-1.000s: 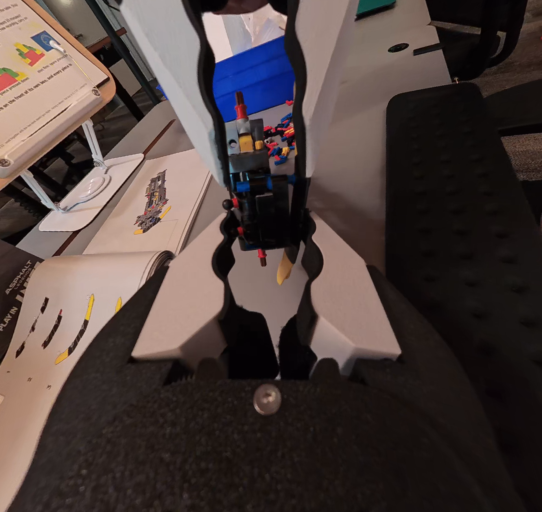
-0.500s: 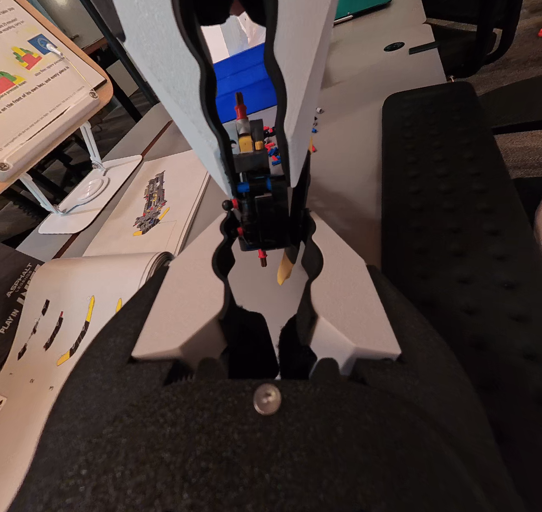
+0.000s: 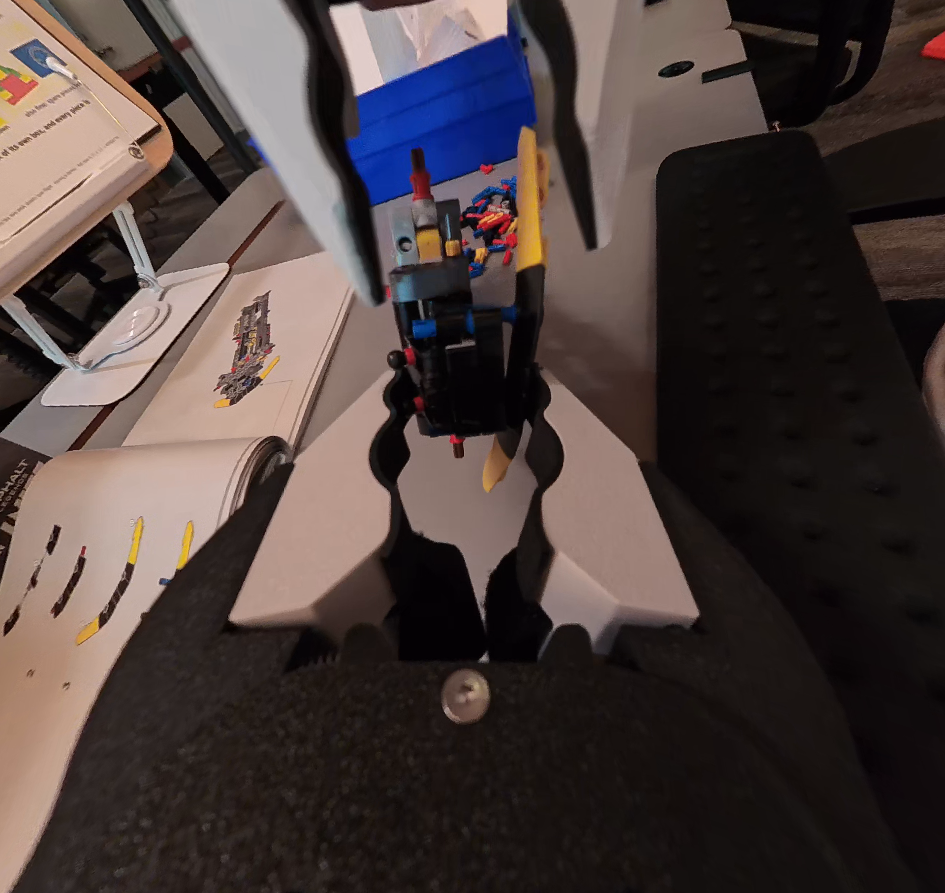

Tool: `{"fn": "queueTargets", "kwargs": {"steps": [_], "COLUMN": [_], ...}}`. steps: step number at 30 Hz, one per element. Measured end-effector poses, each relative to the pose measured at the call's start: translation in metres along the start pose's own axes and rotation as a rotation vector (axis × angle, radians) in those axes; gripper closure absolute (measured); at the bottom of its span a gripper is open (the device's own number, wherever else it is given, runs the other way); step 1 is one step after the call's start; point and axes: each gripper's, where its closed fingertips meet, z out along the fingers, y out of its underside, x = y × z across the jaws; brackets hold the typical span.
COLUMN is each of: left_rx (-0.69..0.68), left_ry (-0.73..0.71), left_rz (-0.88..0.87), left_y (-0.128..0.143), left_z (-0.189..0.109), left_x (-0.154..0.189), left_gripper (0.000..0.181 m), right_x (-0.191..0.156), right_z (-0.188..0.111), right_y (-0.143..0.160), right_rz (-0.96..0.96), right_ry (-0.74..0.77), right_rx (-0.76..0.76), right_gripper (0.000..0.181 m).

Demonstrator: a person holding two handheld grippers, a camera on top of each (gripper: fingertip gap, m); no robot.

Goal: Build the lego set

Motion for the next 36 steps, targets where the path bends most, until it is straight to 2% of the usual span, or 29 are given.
{"fn": "queueTargets", "kwargs": {"steps": [4, 6, 7, 10, 13, 16, 24, 36], "left_rx": [0.009, 0.005, 0.003, 0.021, 0.051, 0.055, 0.059, 0.017], "left_ry": [0.015, 0.021, 0.023, 0.047, 0.095, 0.125, 0.142, 0.115], "left_rz": [-0.037, -0.048, -0.057, -0.146, -0.232, -0.237, -0.326, -0.287], "left_y": [0.000, 0.001, 0.001, 0.000, -0.003, -0.004, -0.001, 0.003], "left_z": [-0.001, -0.001, -0.001, -0.003, -0.005, -0.004, -0.004, -0.003], "left_x": [-0.001, -0.001, -0.001, -0.005, -0.004, 0.000, -0.005, -0.004], "left_gripper": [0.138, 0.138, 0.138, 0.138, 0.138, 0.139, 0.139, 0.139], "right_x": [-0.004, 0.002, 0.003, 0.003, 0.006, 0.002, 0.012, 0.014], "right_z": [0.004, 0.006, 0.006, 0.004, 0.006, 0.015, 0.003, 0.011], "right_y": [0.013, 0.012, 0.012, 0.009, 0.011, 0.016, 0.007, 0.009], "right_rz": [-0.071, -0.116, -0.135, -0.169, -0.156, -0.125, -0.144, -0.121], "right_ry": [0.064, 0.128, 0.137, 0.157, 0.186, 0.139, 0.265, 0.286], "right_rx": [-0.053, -0.060, -0.065, -0.059, -0.037, -0.056, -0.014, 0.003], "right_gripper": [0.137, 0.149, 0.150, 0.169, 0.166, 0.174, 0.158, 0.163]}}
